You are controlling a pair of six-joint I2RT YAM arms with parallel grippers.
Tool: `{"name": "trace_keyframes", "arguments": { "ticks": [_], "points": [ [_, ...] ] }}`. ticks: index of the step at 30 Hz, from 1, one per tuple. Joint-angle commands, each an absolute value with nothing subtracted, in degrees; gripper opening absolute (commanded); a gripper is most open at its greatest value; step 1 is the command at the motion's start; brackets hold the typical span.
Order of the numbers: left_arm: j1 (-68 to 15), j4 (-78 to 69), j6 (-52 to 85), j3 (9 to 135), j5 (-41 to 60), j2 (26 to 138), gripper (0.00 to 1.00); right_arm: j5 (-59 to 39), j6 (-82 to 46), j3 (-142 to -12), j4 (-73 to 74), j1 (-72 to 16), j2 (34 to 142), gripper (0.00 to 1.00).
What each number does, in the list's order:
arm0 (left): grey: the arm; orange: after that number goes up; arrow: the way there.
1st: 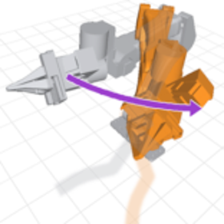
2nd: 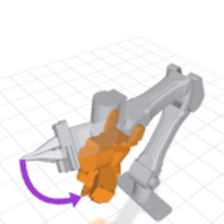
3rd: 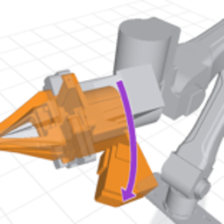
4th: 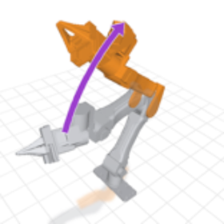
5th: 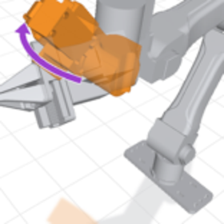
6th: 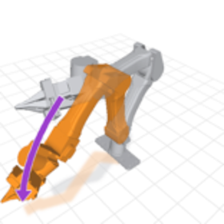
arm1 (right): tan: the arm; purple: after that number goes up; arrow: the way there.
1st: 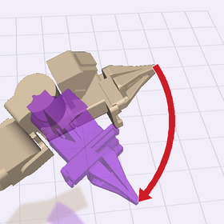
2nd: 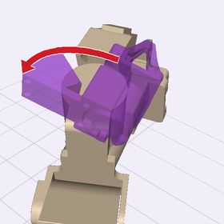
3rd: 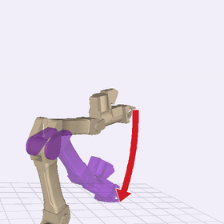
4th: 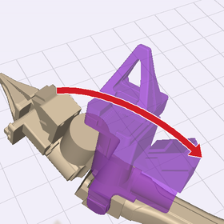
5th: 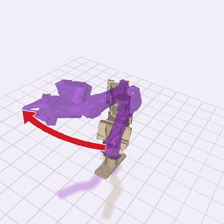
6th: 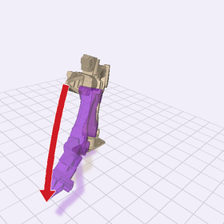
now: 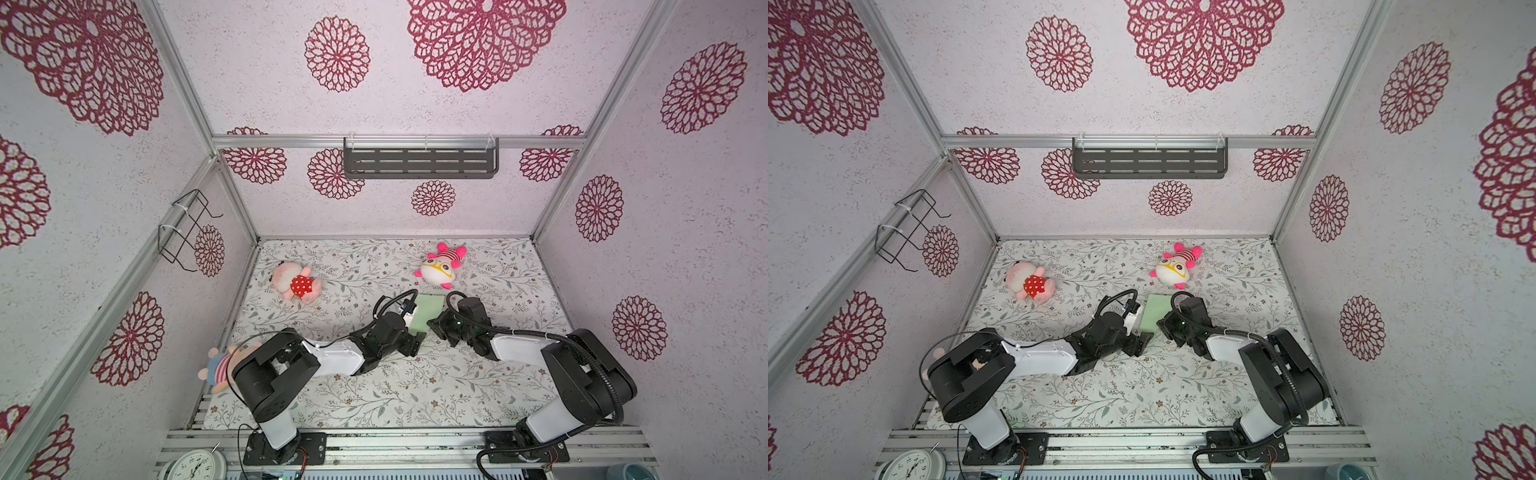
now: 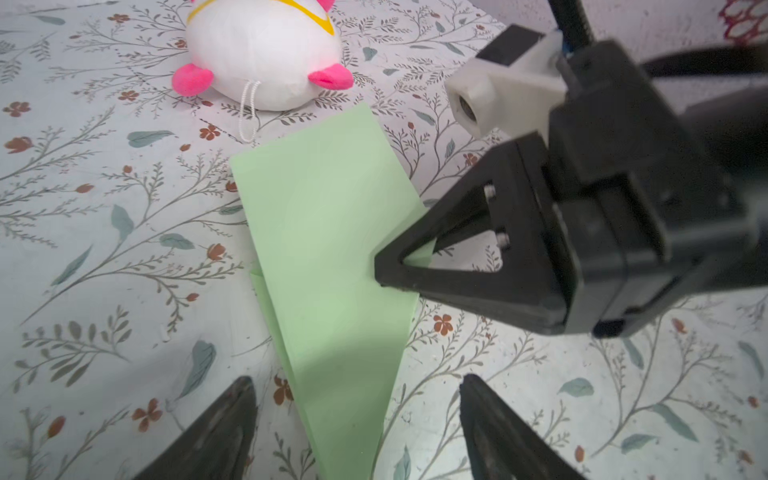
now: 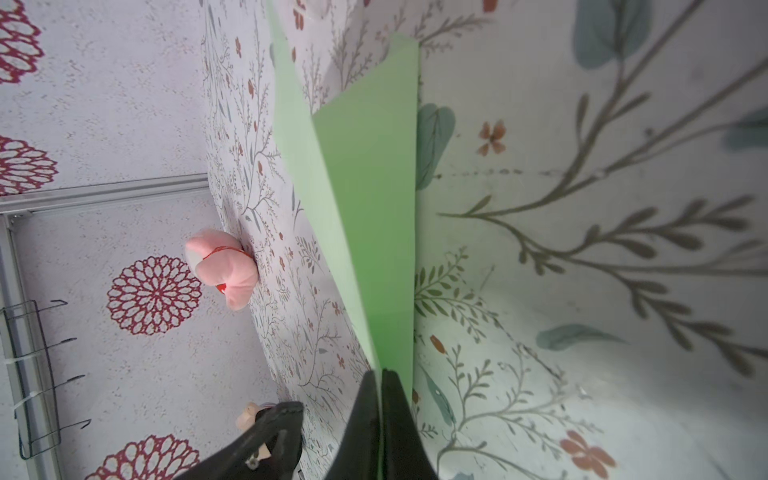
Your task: Fold a paper plane with a square sheet of paper (pick it up from the middle)
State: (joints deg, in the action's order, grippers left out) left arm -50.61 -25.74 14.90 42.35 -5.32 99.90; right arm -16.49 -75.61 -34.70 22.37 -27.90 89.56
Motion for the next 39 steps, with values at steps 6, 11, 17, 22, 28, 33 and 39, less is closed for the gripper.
{"name": "trace_keyframes", "arguments": {
  "ticks": [6, 11, 17, 22, 28, 33, 39],
  "points": [
    [-52.13, -44.36, 2.53, 39.37, -3.91, 105.97, 0.73, -17.82, -79.86, -35.11, 21.06, -26.76, 88.73, 0.08],
    [-52.11, -46.05, -0.27, 40.07, -5.13, 109.04, 0.69, -19.15, -80.71, -35.58, 20.56, -26.58, 89.11, 0.08],
    [-52.03, -47.01, -2.86, 41.79, -5.41, 111.97, 0.61, -21.04, -80.78, -36.12, 21.09, -26.45, 89.97, 0.08],
    [-51.77, -46.64, -3.33, 41.97, -5.76, 114.27, 0.5, -21.44, -80.69, -36.21, 20.69, -26.36, 90.32, 0.09],
    [-51.5, -46.76, -3.0, 41.75, -5.78, 115.13, 0.4, -22.12, -80.72, -36.7, 19.88, -26.28, 91.22, 0.11],
    [-51.45, -45.94, -3.47, 41.9, -5.44, 114.37, 0.32, -22.06, -80.28, -37.2, 18.7, -26.27, 91.23, 0.17],
    [-51.42, -44.34, -4.18, 42.54, -5.09, 114.89, 0.23, -21.42, -78.29, -38.43, 15.3, -25.8, 91.22, 0.3]
  ]
}}
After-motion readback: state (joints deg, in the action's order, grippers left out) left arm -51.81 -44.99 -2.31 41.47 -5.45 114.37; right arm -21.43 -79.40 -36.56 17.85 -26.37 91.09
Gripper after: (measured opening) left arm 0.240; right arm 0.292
